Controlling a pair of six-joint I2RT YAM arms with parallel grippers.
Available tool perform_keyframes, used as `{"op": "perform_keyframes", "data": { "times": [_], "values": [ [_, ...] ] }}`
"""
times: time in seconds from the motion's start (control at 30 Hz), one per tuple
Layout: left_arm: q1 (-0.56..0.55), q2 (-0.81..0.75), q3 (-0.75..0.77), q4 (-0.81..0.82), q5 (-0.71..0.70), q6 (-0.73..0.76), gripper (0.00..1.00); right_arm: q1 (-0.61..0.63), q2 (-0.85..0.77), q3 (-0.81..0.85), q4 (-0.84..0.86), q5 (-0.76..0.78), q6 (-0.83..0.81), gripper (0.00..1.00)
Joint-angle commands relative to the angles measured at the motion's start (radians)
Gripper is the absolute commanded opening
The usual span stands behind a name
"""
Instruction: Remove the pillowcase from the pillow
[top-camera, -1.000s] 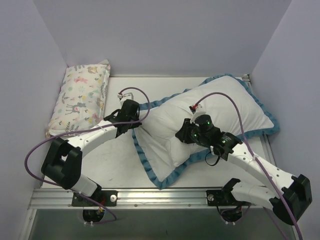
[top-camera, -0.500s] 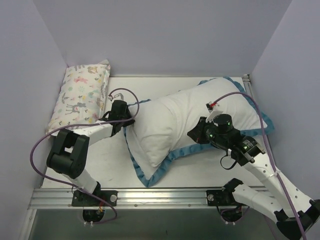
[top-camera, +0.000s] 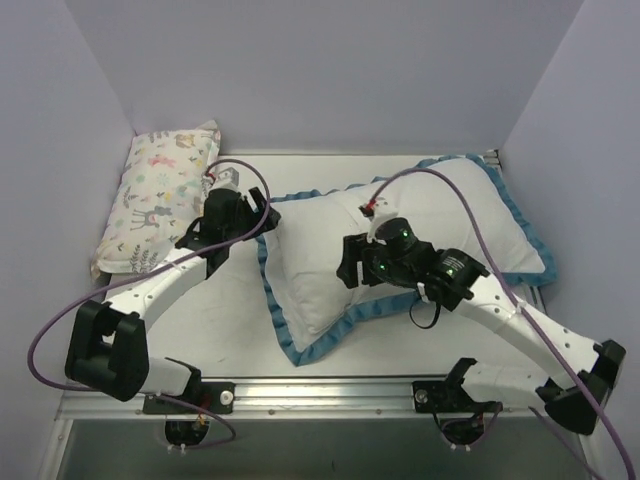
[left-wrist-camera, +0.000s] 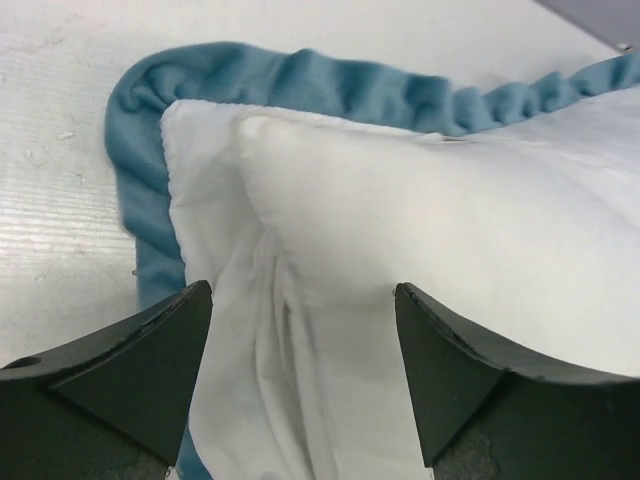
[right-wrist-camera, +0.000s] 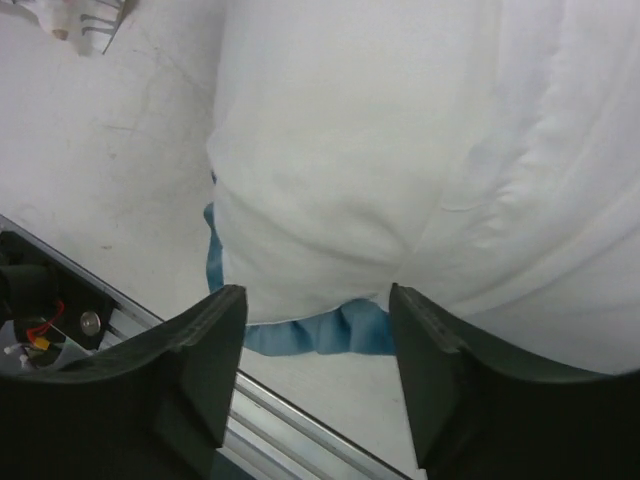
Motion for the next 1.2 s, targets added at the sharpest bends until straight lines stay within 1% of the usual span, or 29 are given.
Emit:
{"op": "perform_keyframes", "data": {
  "times": [0.0, 0.03, 0.07, 0.1, 0.13, 0.23, 0.27, 0.3, 0.37, 0.4, 0.47, 0.5, 0.53, 0.57, 0.6, 0.63, 0.67, 0.7, 0.73, 0.8, 0.97, 1.07, 1.1, 1.17],
  "values": [
    [-0.007, -0.131, 0.046, -0.120, -0.035, -0.024, 0.83, 0.132, 0.088, 0.110, -0.036, 0.206, -0.097, 0.64],
    [-0.007, -0.154, 0.040, -0.170, -0.042, -0.049, 0.84, 0.160, 0.114, 0.127, -0.042, 0.243, -0.134, 0.75],
    [-0.007, -0.195, 0.031, -0.204, -0.074, -0.061, 0.84, 0.182, 0.140, 0.172, -0.046, 0.305, -0.152, 0.79],
    [-0.007, -0.217, 0.020, -0.224, -0.079, -0.070, 0.84, 0.221, 0.198, 0.193, -0.052, 0.333, -0.172, 0.83],
    [-0.007, -0.238, 0.008, -0.258, -0.084, -0.090, 0.84, 0.237, 0.226, 0.211, -0.059, 0.355, -0.191, 0.88],
    [-0.007, -0.336, -0.050, -0.315, -0.128, -0.142, 0.88, 0.263, 0.366, 0.273, -0.068, 0.416, -0.248, 0.96],
    [-0.006, -0.385, -0.064, -0.323, -0.138, -0.150, 0.90, 0.262, 0.404, 0.282, -0.068, 0.426, -0.260, 0.97],
    [-0.006, -0.407, -0.084, -0.339, -0.141, -0.156, 0.91, 0.263, 0.476, 0.291, -0.068, 0.439, -0.260, 0.98],
    [-0.006, -0.464, -0.090, -0.364, -0.142, -0.173, 0.93, 0.245, 0.545, 0.291, -0.069, 0.442, -0.249, 0.99],
    [-0.006, -0.479, -0.097, -0.376, -0.135, -0.173, 0.94, 0.236, 0.605, 0.286, -0.068, 0.403, -0.230, 1.00],
    [-0.007, -0.514, -0.106, -0.382, -0.107, -0.179, 0.97, 0.191, 0.654, 0.286, -0.069, 0.355, -0.205, 0.95],
    [-0.007, -0.525, -0.118, -0.375, -0.096, -0.179, 0.97, 0.180, 0.694, 0.297, -0.068, 0.306, -0.190, 0.79],
    [-0.007, -0.533, -0.123, -0.370, -0.089, -0.176, 0.97, 0.162, 0.708, 0.305, -0.069, 0.282, -0.186, 0.59],
    [-0.007, -0.533, -0.130, -0.363, -0.063, -0.173, 0.97, 0.148, 0.713, 0.311, -0.066, 0.254, -0.177, 0.29],
    [-0.007, -0.534, -0.138, -0.338, -0.049, -0.172, 0.97, 0.136, 0.705, 0.317, -0.059, 0.223, -0.153, 0.08],
    [-0.007, -0.531, -0.158, -0.323, -0.033, -0.172, 0.98, 0.122, 0.688, 0.313, -0.042, 0.124, -0.140, 0.00],
    [-0.007, -0.531, -0.167, -0.301, 0.005, -0.170, 0.98, 0.083, 0.637, 0.300, -0.019, 0.070, -0.121, 0.00],
    [-0.010, -0.530, -0.182, -0.283, 0.022, -0.173, 0.97, 0.059, 0.607, 0.287, 0.040, 0.009, -0.099, 0.00],
    [-0.016, -0.528, -0.207, -0.239, 0.057, -0.181, 0.97, 0.032, 0.578, 0.258, 0.071, -0.107, -0.046, 0.00],
    [-0.032, -0.527, -0.227, -0.183, 0.074, -0.182, 0.97, -0.024, 0.512, 0.242, 0.142, -0.188, -0.006, 0.00],
    [-0.111, -0.498, -0.242, -0.097, 0.056, -0.184, 0.97, -0.038, 0.426, 0.222, 0.228, -0.319, 0.077, 0.00],
    [-0.144, -0.487, -0.265, 0.037, 0.062, -0.205, 0.97, -0.037, 0.406, 0.219, 0.276, -0.354, 0.122, 0.00],
    [-0.171, -0.482, -0.268, 0.082, 0.059, -0.207, 0.98, -0.041, 0.403, 0.222, 0.285, -0.360, 0.130, 0.00],
    [-0.199, -0.444, -0.252, 0.092, 0.057, -0.201, 0.97, -0.050, 0.403, 0.222, 0.312, -0.384, 0.162, 0.00]
  ]
}}
